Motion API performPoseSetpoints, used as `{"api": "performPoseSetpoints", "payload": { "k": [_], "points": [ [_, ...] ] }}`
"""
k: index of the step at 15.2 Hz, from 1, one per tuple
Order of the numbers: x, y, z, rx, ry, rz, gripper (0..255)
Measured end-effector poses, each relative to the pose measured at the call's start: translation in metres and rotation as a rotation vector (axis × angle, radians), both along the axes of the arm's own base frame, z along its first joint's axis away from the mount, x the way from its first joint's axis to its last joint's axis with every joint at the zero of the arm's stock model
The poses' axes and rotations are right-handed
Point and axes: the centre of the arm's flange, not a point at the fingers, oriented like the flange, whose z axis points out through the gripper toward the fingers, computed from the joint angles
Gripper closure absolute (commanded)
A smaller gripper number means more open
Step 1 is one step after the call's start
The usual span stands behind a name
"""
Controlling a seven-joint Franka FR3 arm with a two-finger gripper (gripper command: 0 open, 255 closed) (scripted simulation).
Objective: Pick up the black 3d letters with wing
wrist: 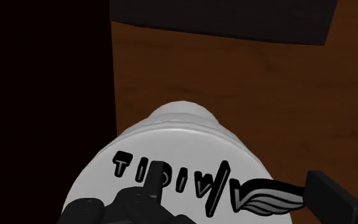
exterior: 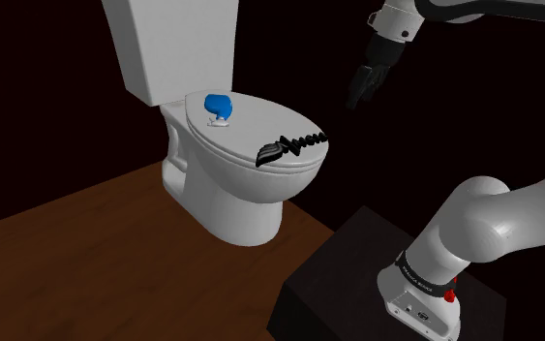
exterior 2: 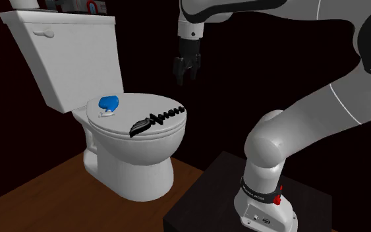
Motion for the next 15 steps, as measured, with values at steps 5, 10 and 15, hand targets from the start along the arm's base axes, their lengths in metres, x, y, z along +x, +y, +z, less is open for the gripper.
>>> {"api": "performPoseSetpoints", "payload": {
  "k": [5, 10, 15],
  "points": [
    [0.034, -0.001, -0.025, 0.001, 0.021, 0.108, 0],
    [0.082, 0.004, -0.073, 0.0, 0.055, 0.287, 0],
    [0.128, 0.012, -0.122, 0.0, 0.089, 0.469, 0]
  ]
}}
